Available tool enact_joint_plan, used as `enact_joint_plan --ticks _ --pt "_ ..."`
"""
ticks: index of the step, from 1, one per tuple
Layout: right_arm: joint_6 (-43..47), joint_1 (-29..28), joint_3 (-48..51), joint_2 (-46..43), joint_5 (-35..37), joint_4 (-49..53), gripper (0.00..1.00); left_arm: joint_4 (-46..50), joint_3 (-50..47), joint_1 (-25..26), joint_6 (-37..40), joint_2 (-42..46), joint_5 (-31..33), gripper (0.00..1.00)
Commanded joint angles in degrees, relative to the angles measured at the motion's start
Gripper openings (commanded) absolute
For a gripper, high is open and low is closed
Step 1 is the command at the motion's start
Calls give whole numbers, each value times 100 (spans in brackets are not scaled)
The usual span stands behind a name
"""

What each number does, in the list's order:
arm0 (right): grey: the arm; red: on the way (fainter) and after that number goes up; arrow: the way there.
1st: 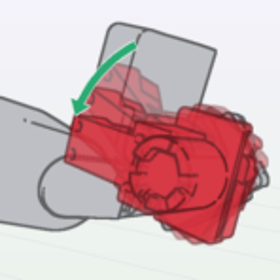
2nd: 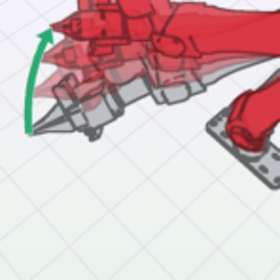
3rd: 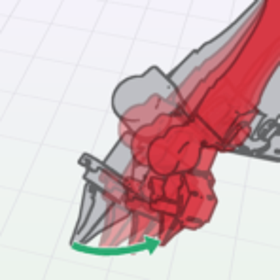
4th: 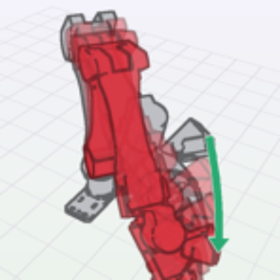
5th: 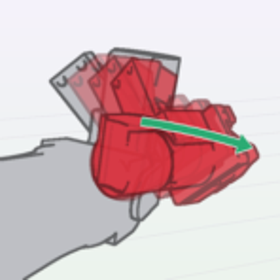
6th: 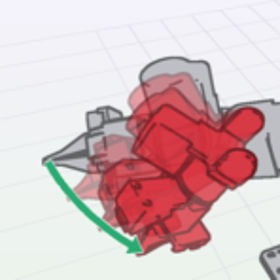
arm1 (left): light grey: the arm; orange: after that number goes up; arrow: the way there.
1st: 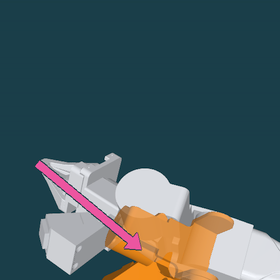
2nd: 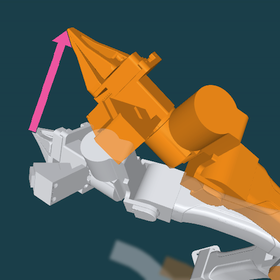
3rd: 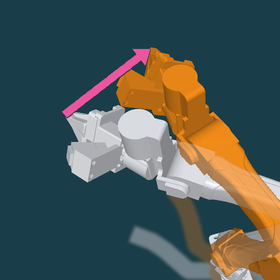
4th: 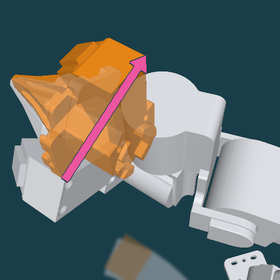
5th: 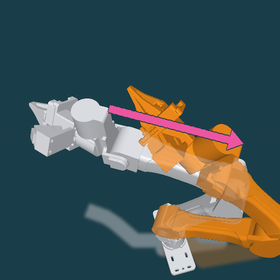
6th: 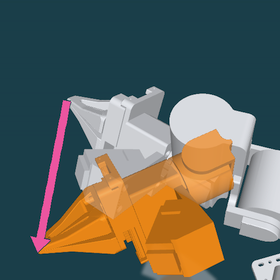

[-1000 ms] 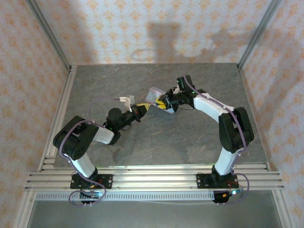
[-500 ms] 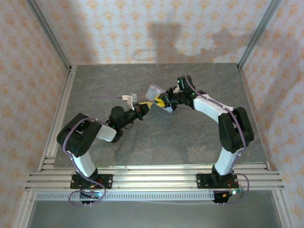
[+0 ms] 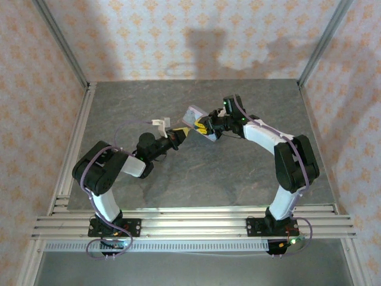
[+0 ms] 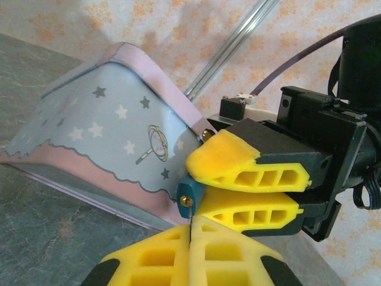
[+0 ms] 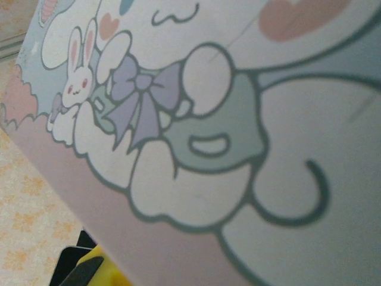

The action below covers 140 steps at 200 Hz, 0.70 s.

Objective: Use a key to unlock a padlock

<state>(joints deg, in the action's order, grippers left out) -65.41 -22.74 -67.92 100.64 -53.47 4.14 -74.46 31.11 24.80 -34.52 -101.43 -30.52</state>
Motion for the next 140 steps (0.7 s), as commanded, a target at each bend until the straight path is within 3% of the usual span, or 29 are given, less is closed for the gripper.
enact_joint_plan --ticks 1,140 --pt "-214 23 75 -194 -163 -221 0 -263 163 -37 -2 -96 108 0" --pt "-377 24 121 -210 -190 -362 0 -261 360 67 -29 -281 29 0"
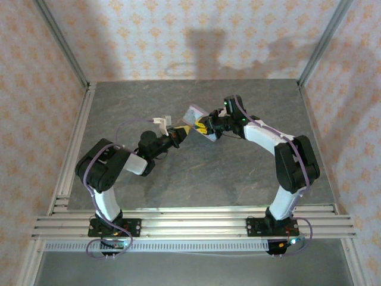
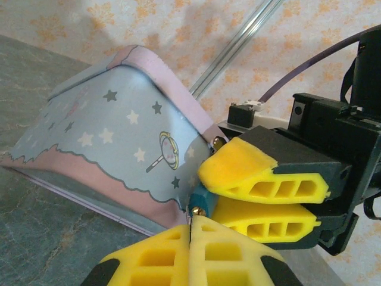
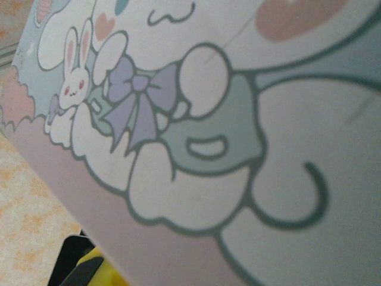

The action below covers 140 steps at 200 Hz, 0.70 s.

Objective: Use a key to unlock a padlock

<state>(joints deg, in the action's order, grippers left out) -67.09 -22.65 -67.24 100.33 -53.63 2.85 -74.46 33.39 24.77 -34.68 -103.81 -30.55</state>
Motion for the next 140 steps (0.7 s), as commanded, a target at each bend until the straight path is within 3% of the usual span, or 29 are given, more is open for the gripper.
enact_joint_plan --ticks 1,140 --pt "-209 15 53 -180 -174 -237 0 -262 133 70 -13 -38 31 0" --pt "-208 51 126 -198 -166 -256 0 -262 -109 71 33 265 93 0"
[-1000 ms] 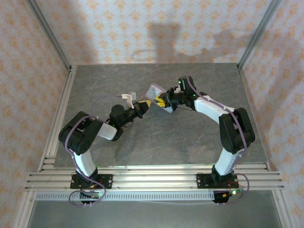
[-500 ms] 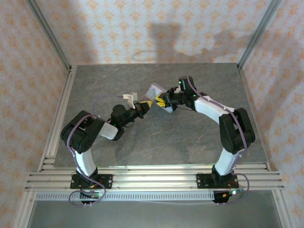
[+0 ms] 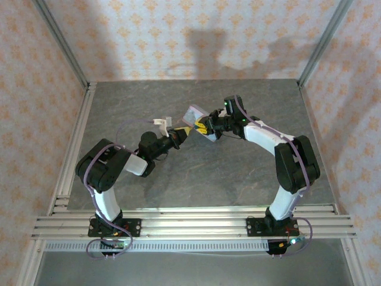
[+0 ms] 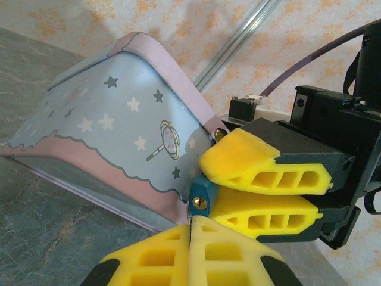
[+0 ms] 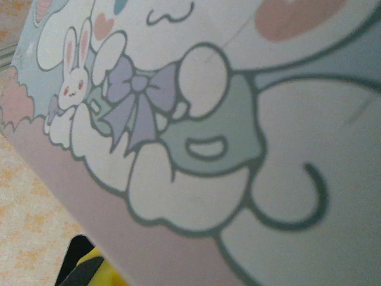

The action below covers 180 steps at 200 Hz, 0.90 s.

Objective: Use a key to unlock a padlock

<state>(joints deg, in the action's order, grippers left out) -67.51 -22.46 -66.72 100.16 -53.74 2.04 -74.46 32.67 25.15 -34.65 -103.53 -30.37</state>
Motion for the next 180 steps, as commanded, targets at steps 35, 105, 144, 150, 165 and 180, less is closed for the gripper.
enact_joint_plan --ticks 35,105,144,150,165,180 --pt "-175 29 63 -161 -155 -184 0 -262 -1 35 11 253 58 0" --pt "-219 30 54 -163 -172 -204 0 -266 133 51 -76 150 5 0" --pt "-210 31 89 -140 -166 -220 0 -258 127 61 -78 196 14 0" --pt "-206 31 89 -137 -163 -222 0 -267 111 60 -77 209 14 0" --pt "-232 31 98 -118 -172 -255 0 -262 87 61 -76 228 5 0" --pt "-261 31 91 -118 -179 -296 0 -262 80 61 -77 214 9 0"
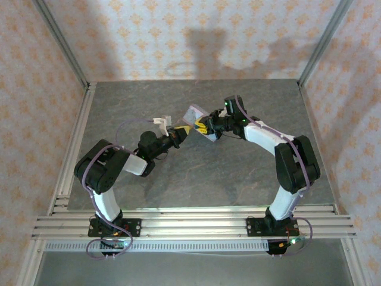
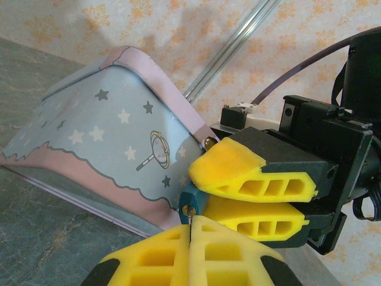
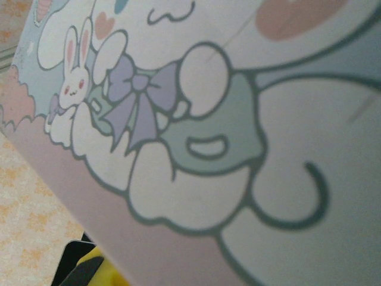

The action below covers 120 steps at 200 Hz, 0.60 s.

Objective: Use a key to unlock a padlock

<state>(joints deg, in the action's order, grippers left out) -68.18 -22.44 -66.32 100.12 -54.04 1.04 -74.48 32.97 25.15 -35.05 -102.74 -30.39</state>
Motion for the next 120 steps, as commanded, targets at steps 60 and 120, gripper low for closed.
enact_joint_plan --ticks 60,120 --pt "-221 28 93 -168 -166 -223 0 -269 170 104 -85 53 -35 0" --pt "-274 27 128 -194 -212 -297 0 -268 249 105 -125 -94 -37 0"
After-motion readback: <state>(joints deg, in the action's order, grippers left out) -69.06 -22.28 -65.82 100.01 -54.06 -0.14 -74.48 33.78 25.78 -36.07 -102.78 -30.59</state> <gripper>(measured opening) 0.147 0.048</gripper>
